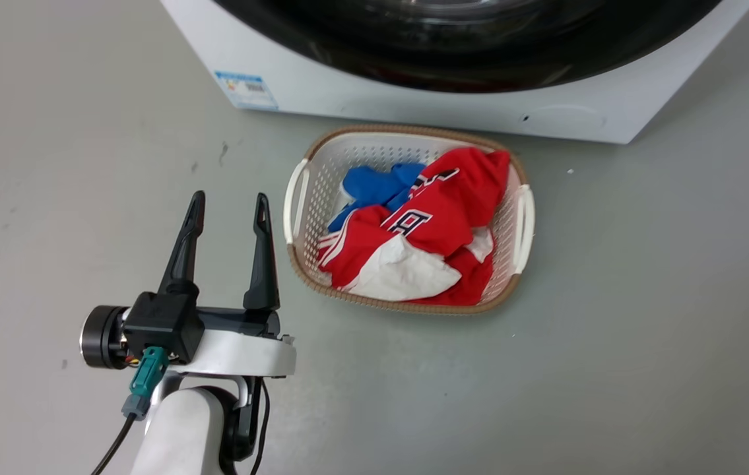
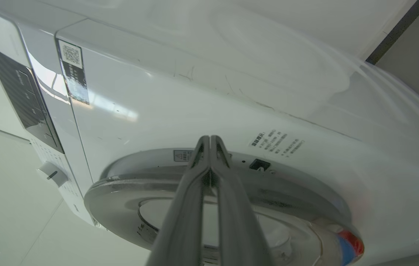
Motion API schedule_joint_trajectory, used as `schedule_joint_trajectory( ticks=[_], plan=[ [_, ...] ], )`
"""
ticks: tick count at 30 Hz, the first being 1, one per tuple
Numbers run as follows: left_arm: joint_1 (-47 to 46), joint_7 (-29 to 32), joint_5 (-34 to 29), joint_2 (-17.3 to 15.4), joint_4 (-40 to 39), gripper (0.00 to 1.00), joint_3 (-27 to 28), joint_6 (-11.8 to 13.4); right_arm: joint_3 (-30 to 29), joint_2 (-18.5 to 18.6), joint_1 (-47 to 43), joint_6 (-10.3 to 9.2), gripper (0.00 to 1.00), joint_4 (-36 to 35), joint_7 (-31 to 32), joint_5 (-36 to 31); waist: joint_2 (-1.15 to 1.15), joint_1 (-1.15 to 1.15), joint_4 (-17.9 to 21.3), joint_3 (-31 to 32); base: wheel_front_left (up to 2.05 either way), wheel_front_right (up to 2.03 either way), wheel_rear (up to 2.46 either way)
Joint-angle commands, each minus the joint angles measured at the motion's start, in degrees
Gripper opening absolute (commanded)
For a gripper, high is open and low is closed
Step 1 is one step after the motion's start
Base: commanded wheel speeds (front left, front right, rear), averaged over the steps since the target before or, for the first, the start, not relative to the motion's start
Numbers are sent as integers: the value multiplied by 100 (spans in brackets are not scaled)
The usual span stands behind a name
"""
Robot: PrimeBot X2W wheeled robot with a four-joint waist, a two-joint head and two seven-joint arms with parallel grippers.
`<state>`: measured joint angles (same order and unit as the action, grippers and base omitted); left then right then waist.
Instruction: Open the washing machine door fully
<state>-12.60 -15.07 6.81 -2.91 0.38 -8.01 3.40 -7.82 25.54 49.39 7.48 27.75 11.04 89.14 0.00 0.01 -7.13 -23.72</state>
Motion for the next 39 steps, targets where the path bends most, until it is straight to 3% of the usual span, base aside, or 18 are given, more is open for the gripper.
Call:
schedule_joint_trajectory(
  ticks=[1,11,16,39],
  plan=[
    [-104,-15,44,3,-24,100,-33,27,146,71,286,2,0,132,118,-101,0,-1,-156,-205,0,0,0],
    [-274,-16,181,3,-70,100,-182,105,957,312,1351,2,0,732,766,-671,0,-1,-402,-564,0,0,0],
    [-295,-15,203,3,-46,100,-186,113,1264,225,1557,9,0,815,1071,-772,0,-1,-442,-605,0,0,0],
    [-111,-16,51,3,89,100,-27,-7,1647,46,-138,12,0,-603,1775,-176,0,-1,-143,-119,0,0,0]
  ],
)
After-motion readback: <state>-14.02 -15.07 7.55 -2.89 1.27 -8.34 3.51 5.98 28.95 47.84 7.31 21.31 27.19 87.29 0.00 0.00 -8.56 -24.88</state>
